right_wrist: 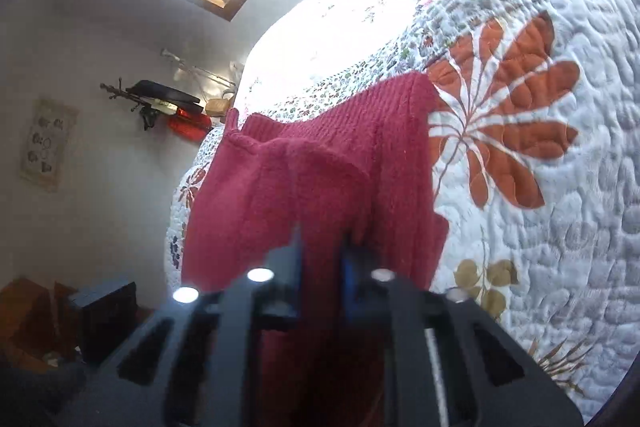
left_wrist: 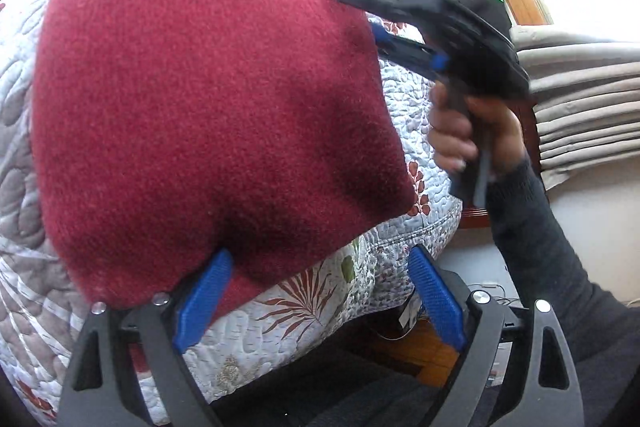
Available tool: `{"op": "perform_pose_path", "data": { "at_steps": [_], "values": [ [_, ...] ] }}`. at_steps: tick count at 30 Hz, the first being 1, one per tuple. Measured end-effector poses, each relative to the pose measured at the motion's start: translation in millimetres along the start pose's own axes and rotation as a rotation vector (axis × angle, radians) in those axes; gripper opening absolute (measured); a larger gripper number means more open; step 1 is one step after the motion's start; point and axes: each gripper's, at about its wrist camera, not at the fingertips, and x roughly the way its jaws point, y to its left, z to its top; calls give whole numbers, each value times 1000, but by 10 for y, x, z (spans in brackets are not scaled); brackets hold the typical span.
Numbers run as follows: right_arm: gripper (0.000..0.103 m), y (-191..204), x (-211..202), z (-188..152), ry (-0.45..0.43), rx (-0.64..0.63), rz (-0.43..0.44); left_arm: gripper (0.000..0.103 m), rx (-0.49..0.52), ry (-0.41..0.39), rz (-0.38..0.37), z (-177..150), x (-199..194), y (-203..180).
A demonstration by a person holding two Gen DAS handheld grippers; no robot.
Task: Fold small clothes
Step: 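Grasp the folded sweater end with the right tool and fold it over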
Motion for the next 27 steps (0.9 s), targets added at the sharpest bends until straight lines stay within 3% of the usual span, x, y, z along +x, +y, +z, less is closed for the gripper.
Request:
{"op": "perform_pose_path", "data": {
  "at_steps": [2, 4, 7, 9, 11, 14, 18, 20, 21, 24, 26, 27],
  "values": [
    [9, 18, -117, 71, -71, -21, -16, 90, -3, -13, -15, -34, -28, 58],
    [10, -174, -42, 25, -56, 10, -95, 90, -16, -26, -37, -24, -20, 80],
    [14, -463, 57, -142, -54, 110, -40, 90, -18, -20, -44, -44, -35, 60],
    [22, -482, -73, -135, -81, 147, 19, 90, -14, -27, -60, -64, -139, 14],
    [28, -424, -348, -174, -97, 130, 23, 90, 2, -55, -68, -83, -296, -44],
    [30, -217, -570, -409, -41, 54, 45, 90, 3, -115, -73, -101, -565, -43],
    [54, -122, -534, -848, 73, 42, 56, 90, -24, -185, -79, -110, -776, 48],
    [45, -131, -352, -979, 118, 60, 67, 90, -63, -203, -98, -91, -776, 147],
    [11, -191, -278, -1042, 131, 82, 66, 90, -85, -206, -109, -83, -759, 194],
    [10, -457, -184, -1222, 145, 184, 68, 90, -144, -222, -117, -85, -768, 365],
    [11, -406, -293, -1276, 116, 183, 112, 90, -161, -239, -127, -115, -842, 416],
    [18, -351, -361, -1264, 94, 177, 143, 90, -156, -252, -125, -149, -895, 412]
  ]
}}
